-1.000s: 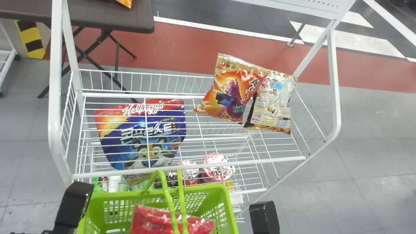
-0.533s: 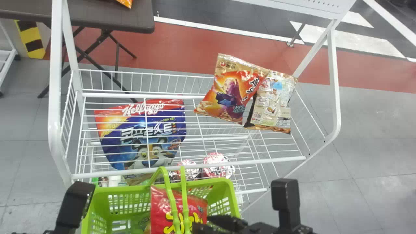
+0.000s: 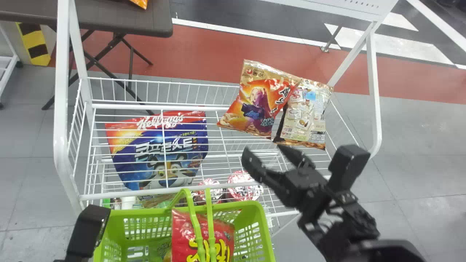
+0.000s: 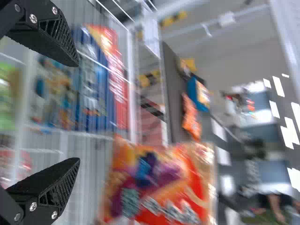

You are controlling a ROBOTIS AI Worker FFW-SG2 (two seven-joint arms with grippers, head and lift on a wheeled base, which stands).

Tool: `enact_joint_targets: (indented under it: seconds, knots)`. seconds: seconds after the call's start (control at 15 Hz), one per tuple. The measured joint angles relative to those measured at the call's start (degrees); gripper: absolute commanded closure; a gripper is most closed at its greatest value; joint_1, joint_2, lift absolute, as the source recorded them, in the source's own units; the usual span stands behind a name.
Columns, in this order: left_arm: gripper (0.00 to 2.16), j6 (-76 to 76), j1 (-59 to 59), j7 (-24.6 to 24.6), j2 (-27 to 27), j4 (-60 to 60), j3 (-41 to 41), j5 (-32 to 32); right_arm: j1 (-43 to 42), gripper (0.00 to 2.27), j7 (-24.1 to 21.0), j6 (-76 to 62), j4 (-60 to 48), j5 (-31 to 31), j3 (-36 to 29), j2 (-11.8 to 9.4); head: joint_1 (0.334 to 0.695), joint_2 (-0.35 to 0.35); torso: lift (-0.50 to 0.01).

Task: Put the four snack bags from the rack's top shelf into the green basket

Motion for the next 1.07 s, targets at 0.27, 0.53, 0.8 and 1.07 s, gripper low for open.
enact_joint_targets:
  seconds: [0.27,0.53,0.8,1.07]
  knots:
    - [1.67,-0.02,0.14,-0.14,0.06,0.27,0.24,0.00,-14.27,0.08,-6.42,-6.19,13.90,5.86,1.07,0.86,0.695,-0.350,0.000]
    - [1.67,-0.04,0.01,-0.08,0.09,0.32,0.56,0.00,-24.01,0.10,-6.96,-5.73,24.03,9.49,1.07,1.01,0.695,-0.350,0.000]
    - [1.67,0.11,-0.44,0.02,0.09,0.39,0.77,-0.07,-29.43,2.15,-3.36,-1.74,30.08,10.38,0.85,0.92,0.695,-0.350,0.000]
    - [1.67,0.08,-0.82,0.02,0.09,0.67,0.92,0.16,-26.49,2.19,-1.43,-3.41,26.12,10.41,2.79,0.96,0.695,-0.350,0.000]
